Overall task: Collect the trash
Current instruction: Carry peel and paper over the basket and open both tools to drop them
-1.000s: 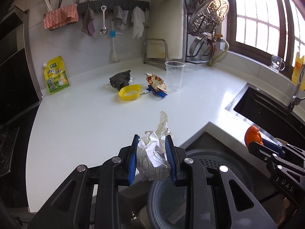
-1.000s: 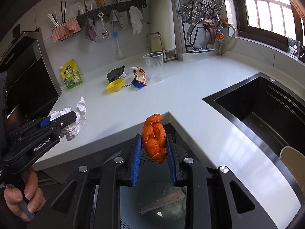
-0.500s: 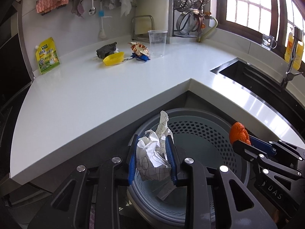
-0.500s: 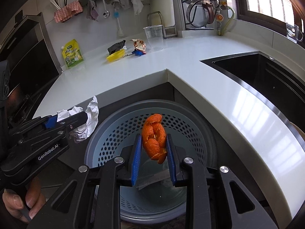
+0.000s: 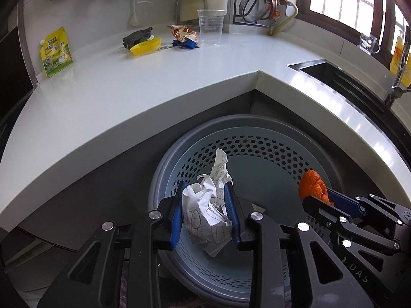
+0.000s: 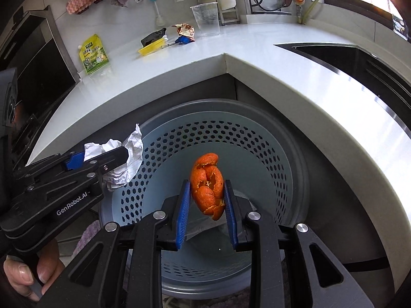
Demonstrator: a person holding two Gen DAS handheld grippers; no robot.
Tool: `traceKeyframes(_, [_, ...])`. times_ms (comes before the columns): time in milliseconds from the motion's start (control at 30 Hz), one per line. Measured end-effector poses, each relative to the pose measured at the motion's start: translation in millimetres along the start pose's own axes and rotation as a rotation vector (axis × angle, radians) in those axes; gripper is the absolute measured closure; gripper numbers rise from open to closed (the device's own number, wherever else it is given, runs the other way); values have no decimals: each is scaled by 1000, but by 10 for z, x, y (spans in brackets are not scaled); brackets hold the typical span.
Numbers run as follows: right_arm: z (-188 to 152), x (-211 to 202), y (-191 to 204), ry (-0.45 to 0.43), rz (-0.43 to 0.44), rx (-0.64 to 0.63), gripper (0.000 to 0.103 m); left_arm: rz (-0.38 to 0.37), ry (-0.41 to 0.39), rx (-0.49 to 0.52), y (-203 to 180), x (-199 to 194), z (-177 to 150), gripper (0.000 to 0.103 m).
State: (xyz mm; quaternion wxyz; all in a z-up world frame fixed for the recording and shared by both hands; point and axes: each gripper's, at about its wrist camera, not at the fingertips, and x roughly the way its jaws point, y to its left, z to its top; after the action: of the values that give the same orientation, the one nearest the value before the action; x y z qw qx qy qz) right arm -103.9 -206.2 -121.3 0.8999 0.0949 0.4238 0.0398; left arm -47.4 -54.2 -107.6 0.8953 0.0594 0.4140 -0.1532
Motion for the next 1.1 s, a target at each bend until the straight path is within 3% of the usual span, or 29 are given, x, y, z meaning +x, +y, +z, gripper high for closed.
traceKeyframes(400, [-6,48,-4,8,-11,3,77,-16,9,-11,42,9,-38,67])
traceKeyframes(500, [-6,28,-13,-1,-20,8,66,-15,3,-16,54,-5,-38,51])
traceKeyframes(567, [-3,-5,-32,-19,-29,12,56,-9,-3,-13,48,-14,-40,50])
traceKeyframes(1100, [9,-19,-117,-24,-31,35,56,9,10,-9,68,33,-79,42])
